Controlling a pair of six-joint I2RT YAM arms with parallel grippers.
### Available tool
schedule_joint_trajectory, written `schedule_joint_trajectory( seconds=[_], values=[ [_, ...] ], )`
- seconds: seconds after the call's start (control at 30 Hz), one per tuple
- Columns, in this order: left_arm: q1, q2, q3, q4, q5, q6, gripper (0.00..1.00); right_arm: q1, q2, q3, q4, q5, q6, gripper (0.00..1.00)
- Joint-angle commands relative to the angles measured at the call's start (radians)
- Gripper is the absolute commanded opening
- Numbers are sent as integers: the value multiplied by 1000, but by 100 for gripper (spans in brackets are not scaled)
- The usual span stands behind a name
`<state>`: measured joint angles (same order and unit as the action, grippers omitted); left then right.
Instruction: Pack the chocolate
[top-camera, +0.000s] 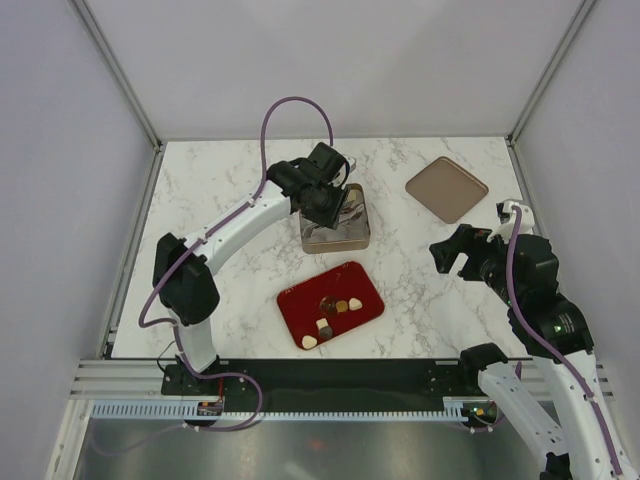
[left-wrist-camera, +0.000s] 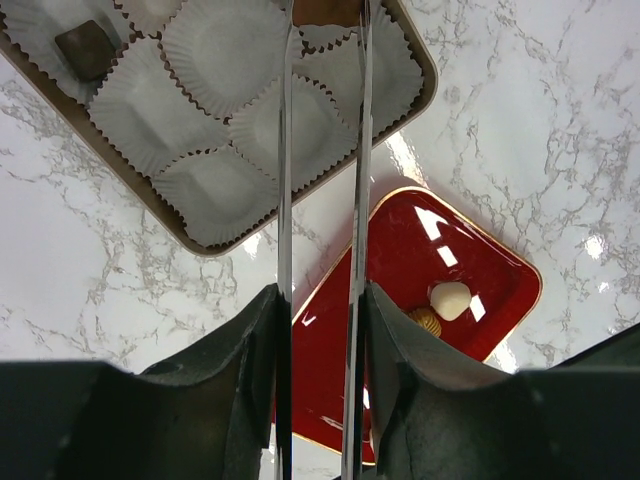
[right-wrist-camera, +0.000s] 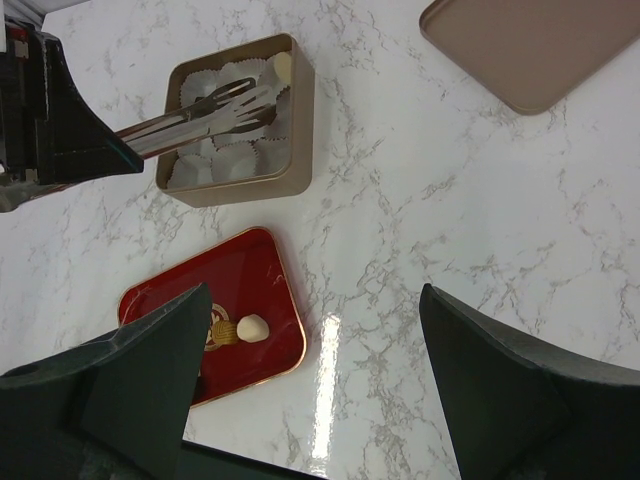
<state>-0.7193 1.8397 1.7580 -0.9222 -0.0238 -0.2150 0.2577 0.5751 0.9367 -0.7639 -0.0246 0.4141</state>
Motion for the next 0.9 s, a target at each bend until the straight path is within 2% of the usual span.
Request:
schedule_joint_trajectory(
  seconds=[0.0, 0.87],
  values=[
    [7, 10, 29, 49, 10, 48, 43, 2, 5, 16, 34, 18, -14, 93],
    [14, 38, 52, 59, 5, 57, 50, 0, 2, 16, 35, 18, -9, 93]
  ],
)
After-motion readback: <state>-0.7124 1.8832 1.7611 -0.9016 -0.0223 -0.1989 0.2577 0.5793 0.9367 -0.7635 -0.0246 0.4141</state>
